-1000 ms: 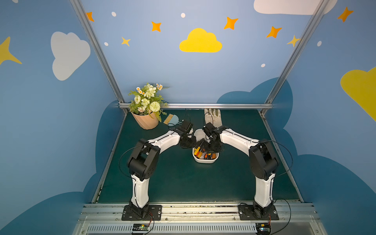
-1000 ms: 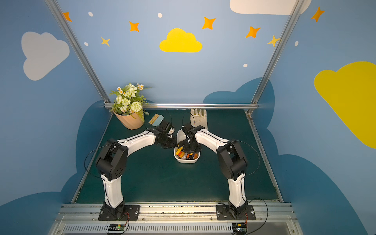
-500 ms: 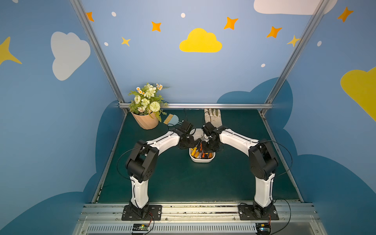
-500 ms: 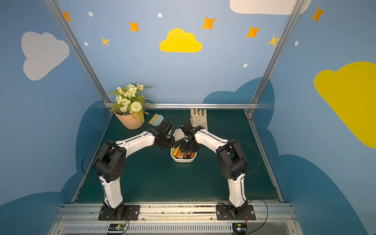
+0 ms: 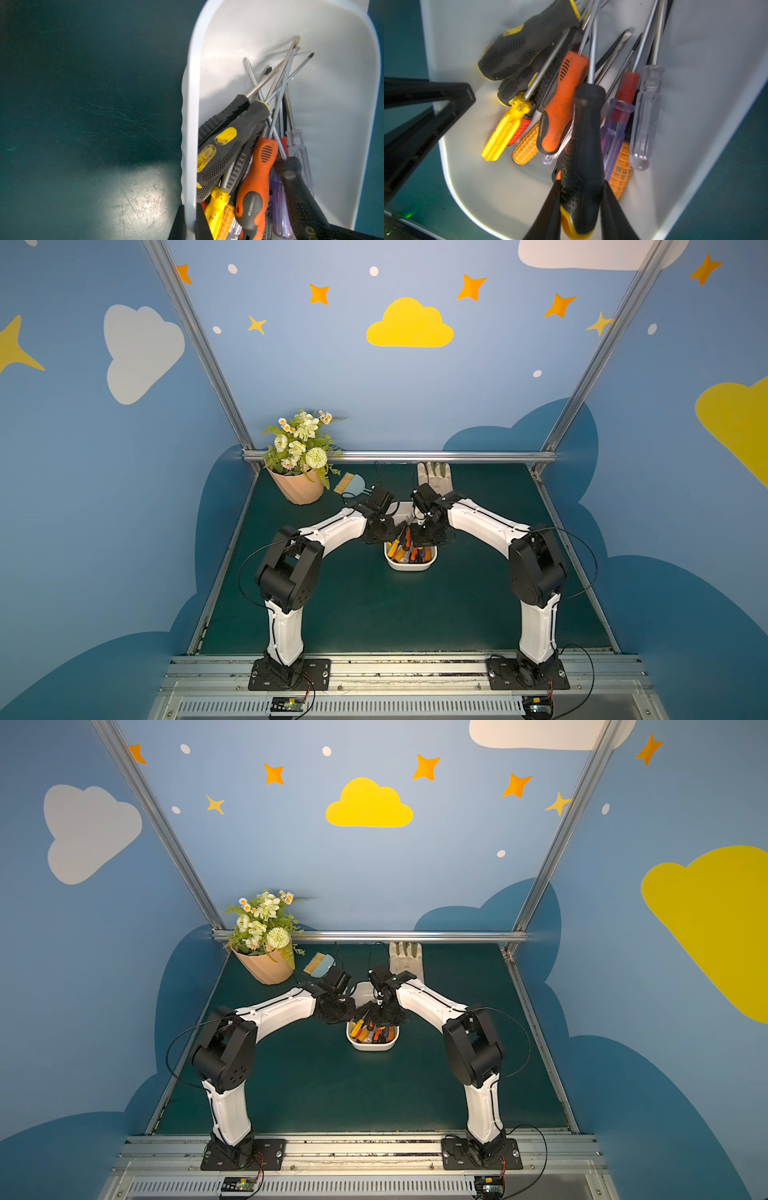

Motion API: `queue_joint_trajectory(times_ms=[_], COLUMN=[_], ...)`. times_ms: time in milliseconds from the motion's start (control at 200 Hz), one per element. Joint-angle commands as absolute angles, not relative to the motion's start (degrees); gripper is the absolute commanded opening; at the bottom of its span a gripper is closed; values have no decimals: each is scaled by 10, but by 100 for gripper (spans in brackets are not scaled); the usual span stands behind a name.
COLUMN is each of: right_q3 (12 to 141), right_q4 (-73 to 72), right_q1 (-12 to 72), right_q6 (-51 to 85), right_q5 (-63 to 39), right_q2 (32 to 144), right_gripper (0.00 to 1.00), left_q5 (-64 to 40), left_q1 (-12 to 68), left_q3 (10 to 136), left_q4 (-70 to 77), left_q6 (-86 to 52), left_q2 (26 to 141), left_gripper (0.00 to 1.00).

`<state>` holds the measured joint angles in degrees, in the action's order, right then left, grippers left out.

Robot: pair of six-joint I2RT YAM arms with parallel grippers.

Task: Take out the screwdriver from the storage box
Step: Adjust the screwdriver in the storage box.

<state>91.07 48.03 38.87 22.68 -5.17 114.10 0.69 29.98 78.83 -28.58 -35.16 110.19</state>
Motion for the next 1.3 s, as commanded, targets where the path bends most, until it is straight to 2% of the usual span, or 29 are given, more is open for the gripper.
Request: queue_joint_trajectory(times_ms=[0, 681, 936, 1297], right_q3=[920, 932, 930, 974], right_q4=[474, 491, 501, 549], right_q1=[403, 388, 399, 403], right_q6=[215, 168, 162, 170], right_q5=[-59, -76, -129, -102], right_q2=[1132, 1048, 1112, 1181], right_gripper=[0, 0, 0, 0], left_q5=[57, 77, 71, 79], left_q1=[287, 276, 277, 277], left_q3=[784, 787, 787, 786], left_q4=[-326, -335, -333, -335], left_q6=[-356, -357, -358, -357], left_q2=[1100, 1097, 1096, 1094], left_gripper=[2, 2, 2, 2])
